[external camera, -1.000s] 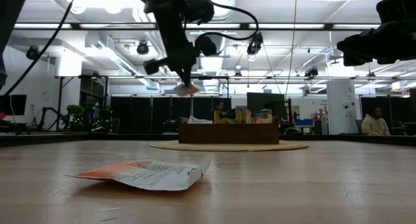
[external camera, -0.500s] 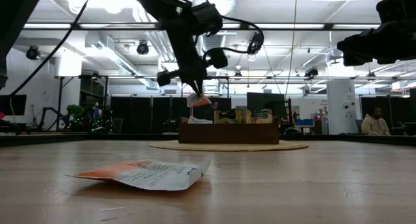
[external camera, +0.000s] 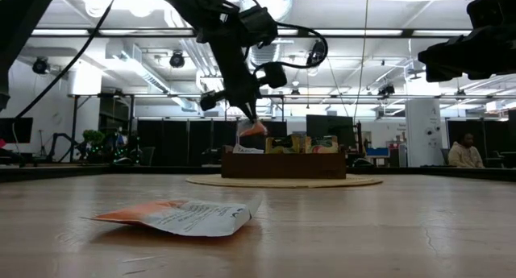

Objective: Pick & Place Tea
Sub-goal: Put the top left white tea bag into the left section of wooden organizer

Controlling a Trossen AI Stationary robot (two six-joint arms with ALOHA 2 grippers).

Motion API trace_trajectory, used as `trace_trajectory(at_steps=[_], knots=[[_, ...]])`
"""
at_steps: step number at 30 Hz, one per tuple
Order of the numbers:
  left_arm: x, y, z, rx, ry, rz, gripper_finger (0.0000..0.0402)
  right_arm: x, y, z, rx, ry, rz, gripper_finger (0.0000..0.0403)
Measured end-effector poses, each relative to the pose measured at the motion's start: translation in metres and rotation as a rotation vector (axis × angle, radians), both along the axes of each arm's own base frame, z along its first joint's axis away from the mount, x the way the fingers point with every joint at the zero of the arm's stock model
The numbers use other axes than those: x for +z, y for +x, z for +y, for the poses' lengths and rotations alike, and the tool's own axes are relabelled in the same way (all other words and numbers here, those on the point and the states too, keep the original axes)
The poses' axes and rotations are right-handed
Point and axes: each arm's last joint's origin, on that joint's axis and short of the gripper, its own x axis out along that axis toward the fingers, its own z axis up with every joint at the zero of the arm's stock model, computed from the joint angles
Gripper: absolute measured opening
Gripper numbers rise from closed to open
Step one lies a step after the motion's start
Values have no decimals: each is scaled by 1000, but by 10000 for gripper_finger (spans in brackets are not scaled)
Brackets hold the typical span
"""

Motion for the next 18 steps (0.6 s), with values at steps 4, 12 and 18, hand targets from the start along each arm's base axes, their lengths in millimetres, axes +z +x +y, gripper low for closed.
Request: trace_trajectory(at_steps=[4, 12, 18], knots=[[-4, -3, 5, 16, -4, 12, 0, 0, 0, 0, 0, 0, 0, 9], [-10, -2, 6, -17, -36, 11, 0, 0, 0, 0, 0, 0, 0, 9], [-26, 4, 9, -13, -42, 35, 0, 0, 0, 0, 0, 0, 0, 9]])
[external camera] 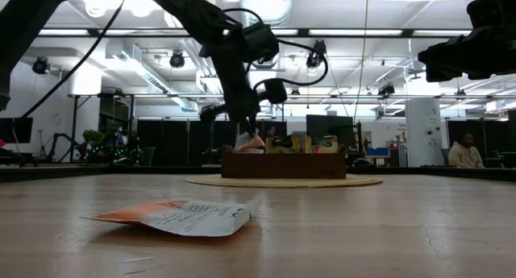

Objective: Pick & Place Tea
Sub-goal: Put the top left white tea bag into the left section of wooden organizer

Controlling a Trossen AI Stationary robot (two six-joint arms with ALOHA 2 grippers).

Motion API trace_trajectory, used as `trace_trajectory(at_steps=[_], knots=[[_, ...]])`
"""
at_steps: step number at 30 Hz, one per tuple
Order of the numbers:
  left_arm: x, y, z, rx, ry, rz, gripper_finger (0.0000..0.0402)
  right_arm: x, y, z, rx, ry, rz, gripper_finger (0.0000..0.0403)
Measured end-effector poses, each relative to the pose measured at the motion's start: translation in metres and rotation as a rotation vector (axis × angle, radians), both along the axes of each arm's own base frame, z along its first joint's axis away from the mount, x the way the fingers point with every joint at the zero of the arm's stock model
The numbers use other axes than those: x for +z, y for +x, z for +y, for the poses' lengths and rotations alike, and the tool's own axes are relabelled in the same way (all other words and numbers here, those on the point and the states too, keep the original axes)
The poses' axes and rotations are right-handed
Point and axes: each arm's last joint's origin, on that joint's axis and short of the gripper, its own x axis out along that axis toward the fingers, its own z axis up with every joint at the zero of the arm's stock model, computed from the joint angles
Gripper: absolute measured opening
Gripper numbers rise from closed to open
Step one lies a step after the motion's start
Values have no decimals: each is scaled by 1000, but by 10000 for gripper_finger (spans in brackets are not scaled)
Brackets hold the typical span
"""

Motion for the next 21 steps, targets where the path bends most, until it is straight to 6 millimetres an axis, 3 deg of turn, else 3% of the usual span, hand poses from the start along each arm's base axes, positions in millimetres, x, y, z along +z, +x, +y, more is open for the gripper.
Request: trace_trajectory(at_steps=[21], knots=[[-11, -3, -1, 44, -34, 56, 0, 0, 0, 0, 0, 0, 0, 9]])
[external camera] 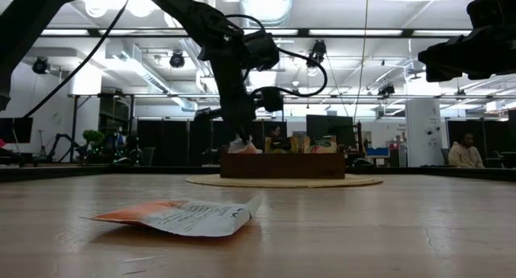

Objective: Pick & Place Tea
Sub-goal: Put the top left white tea bag into the left section of wooden organizer

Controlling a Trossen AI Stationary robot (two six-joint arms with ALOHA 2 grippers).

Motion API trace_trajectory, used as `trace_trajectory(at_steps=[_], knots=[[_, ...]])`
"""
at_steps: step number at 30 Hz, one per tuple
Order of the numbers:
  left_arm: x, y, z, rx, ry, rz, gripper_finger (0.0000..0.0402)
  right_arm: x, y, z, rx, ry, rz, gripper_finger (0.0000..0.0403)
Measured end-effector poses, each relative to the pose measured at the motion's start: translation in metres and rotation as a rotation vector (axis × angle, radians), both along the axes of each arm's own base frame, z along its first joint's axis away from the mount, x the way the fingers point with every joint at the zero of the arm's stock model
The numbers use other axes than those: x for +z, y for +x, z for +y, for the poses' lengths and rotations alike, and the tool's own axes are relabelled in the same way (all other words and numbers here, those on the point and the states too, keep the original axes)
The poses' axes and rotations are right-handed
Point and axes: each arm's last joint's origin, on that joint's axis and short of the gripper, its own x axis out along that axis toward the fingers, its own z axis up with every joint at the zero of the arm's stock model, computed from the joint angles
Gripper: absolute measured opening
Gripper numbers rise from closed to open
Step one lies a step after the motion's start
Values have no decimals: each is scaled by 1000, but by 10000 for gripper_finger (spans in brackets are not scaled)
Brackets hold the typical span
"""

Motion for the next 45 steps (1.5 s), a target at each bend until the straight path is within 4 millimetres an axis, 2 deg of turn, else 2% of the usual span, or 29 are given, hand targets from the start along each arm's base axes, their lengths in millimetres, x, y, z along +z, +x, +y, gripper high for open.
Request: trace_trajectory(at_steps=[8, 22, 34, 45], knots=[[0, 1, -1, -6, -30, -27, 0, 0, 0, 0, 0, 0, 0, 9], [1, 2, 0, 89, -66, -116, 1, 0, 0, 0, 0, 0, 0, 9], [0, 3, -1, 112, -95, -147, 41, 0, 0, 0, 0, 0, 0, 9], [1, 2, 0, 147, -73, -153, 46, 0, 0, 0, 0, 0, 0, 9]])
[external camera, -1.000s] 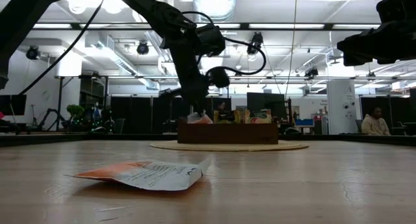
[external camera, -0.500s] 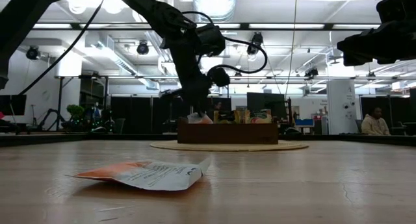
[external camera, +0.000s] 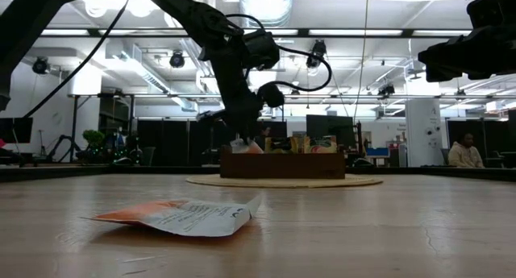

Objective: Pick & Place Tea
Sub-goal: Put the top left white tea bag into the left section of wooden organizer

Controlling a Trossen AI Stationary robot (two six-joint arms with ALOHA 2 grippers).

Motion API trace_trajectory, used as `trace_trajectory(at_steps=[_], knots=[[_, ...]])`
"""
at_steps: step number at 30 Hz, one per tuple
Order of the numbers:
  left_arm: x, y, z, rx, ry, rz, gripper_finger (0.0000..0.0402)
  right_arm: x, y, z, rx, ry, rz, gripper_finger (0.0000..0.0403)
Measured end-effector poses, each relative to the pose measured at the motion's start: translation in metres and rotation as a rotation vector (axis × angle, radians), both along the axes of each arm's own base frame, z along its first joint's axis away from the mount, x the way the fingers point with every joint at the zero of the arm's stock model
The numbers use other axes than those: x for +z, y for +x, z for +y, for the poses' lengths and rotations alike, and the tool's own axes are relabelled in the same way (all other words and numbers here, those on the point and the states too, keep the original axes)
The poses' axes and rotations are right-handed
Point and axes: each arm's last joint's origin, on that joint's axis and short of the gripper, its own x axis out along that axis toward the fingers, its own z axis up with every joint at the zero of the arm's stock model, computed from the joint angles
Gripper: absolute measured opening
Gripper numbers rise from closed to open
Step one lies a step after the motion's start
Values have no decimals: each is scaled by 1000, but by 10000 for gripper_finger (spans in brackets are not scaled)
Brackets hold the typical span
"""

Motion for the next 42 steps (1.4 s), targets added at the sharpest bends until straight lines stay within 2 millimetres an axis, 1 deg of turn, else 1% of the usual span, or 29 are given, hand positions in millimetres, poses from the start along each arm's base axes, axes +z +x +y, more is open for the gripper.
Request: trace_trajectory(at_steps=[42], knots=[[2, -2, 2, -6, 28, 21, 47, 0, 0, 0, 0, 0, 0, 9]])
